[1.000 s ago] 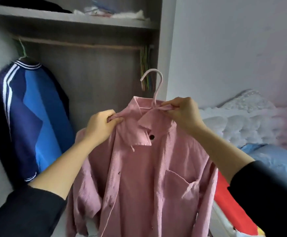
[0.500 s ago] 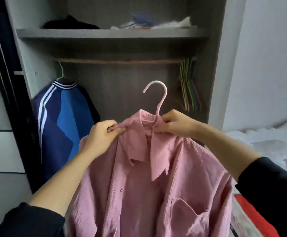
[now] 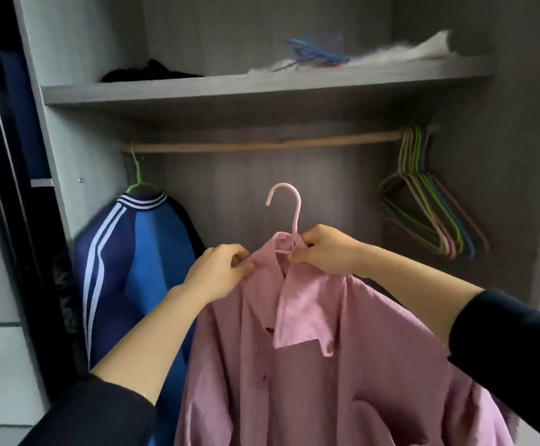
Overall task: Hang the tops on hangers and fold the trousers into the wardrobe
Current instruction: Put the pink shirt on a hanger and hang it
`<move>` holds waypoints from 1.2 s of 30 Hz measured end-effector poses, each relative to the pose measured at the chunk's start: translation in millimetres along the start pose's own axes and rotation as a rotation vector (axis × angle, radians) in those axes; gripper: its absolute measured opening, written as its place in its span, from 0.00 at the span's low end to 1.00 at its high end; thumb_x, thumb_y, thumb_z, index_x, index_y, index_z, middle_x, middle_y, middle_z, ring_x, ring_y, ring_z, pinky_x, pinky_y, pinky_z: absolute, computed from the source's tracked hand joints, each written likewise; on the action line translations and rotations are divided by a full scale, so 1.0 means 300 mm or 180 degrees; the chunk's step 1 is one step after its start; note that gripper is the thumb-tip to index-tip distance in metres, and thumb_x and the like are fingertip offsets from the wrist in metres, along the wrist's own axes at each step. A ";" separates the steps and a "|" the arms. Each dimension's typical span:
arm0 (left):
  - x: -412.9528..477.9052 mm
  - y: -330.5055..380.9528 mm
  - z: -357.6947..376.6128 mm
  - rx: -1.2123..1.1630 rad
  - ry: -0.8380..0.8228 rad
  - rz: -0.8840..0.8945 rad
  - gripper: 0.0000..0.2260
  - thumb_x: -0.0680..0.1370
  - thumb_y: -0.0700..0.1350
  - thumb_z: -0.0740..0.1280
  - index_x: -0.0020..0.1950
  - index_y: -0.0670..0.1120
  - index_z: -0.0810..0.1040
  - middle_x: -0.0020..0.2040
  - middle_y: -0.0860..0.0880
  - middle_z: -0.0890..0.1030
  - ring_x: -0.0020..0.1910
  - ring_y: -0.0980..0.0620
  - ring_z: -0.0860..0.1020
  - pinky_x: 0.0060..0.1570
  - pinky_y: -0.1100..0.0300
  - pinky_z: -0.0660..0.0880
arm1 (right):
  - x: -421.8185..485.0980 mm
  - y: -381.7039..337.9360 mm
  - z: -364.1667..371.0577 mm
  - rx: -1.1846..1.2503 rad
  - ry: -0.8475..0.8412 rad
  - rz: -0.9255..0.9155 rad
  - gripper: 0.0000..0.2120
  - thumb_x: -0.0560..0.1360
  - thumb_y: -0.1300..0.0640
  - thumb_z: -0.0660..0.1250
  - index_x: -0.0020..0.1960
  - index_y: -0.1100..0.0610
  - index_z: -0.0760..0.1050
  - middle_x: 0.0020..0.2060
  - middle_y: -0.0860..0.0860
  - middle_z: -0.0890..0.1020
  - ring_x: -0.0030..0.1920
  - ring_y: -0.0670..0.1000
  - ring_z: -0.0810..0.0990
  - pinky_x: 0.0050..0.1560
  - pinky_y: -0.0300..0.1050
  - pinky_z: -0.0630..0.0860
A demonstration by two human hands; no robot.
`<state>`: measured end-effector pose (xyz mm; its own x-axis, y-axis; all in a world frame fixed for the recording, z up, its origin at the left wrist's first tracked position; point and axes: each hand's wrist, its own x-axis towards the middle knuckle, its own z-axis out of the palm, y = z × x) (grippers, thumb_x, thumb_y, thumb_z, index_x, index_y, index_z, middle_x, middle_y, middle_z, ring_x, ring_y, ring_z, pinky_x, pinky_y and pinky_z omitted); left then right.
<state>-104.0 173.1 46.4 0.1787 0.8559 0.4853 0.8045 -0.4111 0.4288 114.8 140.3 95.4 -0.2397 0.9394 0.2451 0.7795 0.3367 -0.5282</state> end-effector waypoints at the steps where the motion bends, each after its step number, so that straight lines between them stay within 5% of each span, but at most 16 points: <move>1: 0.036 -0.027 -0.023 -0.0013 0.0001 0.0003 0.11 0.77 0.56 0.65 0.56 0.53 0.79 0.51 0.56 0.82 0.51 0.55 0.79 0.52 0.54 0.77 | 0.041 -0.020 0.010 0.0028 0.0100 -0.0011 0.15 0.75 0.54 0.68 0.31 0.54 0.72 0.27 0.47 0.69 0.26 0.44 0.66 0.22 0.31 0.61; 11: 0.411 -0.343 -0.322 0.0651 0.0646 0.0197 0.18 0.77 0.49 0.65 0.66 0.50 0.73 0.67 0.48 0.70 0.65 0.47 0.69 0.59 0.52 0.69 | 0.492 -0.302 0.060 -0.0407 0.0781 0.0157 0.12 0.75 0.55 0.66 0.34 0.57 0.74 0.30 0.50 0.72 0.30 0.48 0.70 0.25 0.38 0.65; 20: 0.684 -0.528 -0.471 0.0968 0.1065 -0.0208 0.31 0.77 0.52 0.64 0.77 0.49 0.55 0.76 0.40 0.54 0.74 0.39 0.53 0.68 0.45 0.62 | 0.893 -0.450 0.092 -0.0364 0.1217 0.0467 0.07 0.76 0.56 0.65 0.40 0.57 0.71 0.32 0.51 0.73 0.30 0.49 0.72 0.19 0.37 0.63; 27: 0.851 -0.651 -0.554 0.1667 0.1132 0.0107 0.30 0.78 0.51 0.62 0.78 0.52 0.56 0.78 0.51 0.54 0.78 0.48 0.46 0.74 0.46 0.51 | 1.100 -0.514 0.150 -0.0003 0.1181 0.0418 0.11 0.75 0.55 0.65 0.55 0.58 0.73 0.37 0.52 0.74 0.36 0.53 0.77 0.25 0.40 0.71; 31: 0.874 -0.702 -0.552 0.1646 0.1266 0.0393 0.27 0.78 0.46 0.60 0.77 0.50 0.58 0.76 0.50 0.61 0.77 0.48 0.50 0.73 0.48 0.50 | 1.179 -0.511 0.235 0.0501 0.0863 0.0542 0.07 0.76 0.56 0.65 0.45 0.59 0.71 0.38 0.54 0.76 0.36 0.54 0.78 0.32 0.45 0.79; 36: 0.880 -0.689 -0.568 0.1264 0.1287 0.0436 0.23 0.79 0.42 0.58 0.75 0.48 0.63 0.74 0.46 0.66 0.71 0.42 0.65 0.68 0.50 0.62 | 1.207 -0.510 0.346 0.1161 0.0624 0.0387 0.05 0.77 0.56 0.64 0.47 0.59 0.71 0.38 0.53 0.75 0.35 0.50 0.75 0.25 0.38 0.72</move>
<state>-319.6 430.5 215.5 0.1283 0.5834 0.8020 0.9540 -0.2936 0.0610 -151.2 435.6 180.6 -0.0167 0.9555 0.2945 0.5312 0.2581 -0.8070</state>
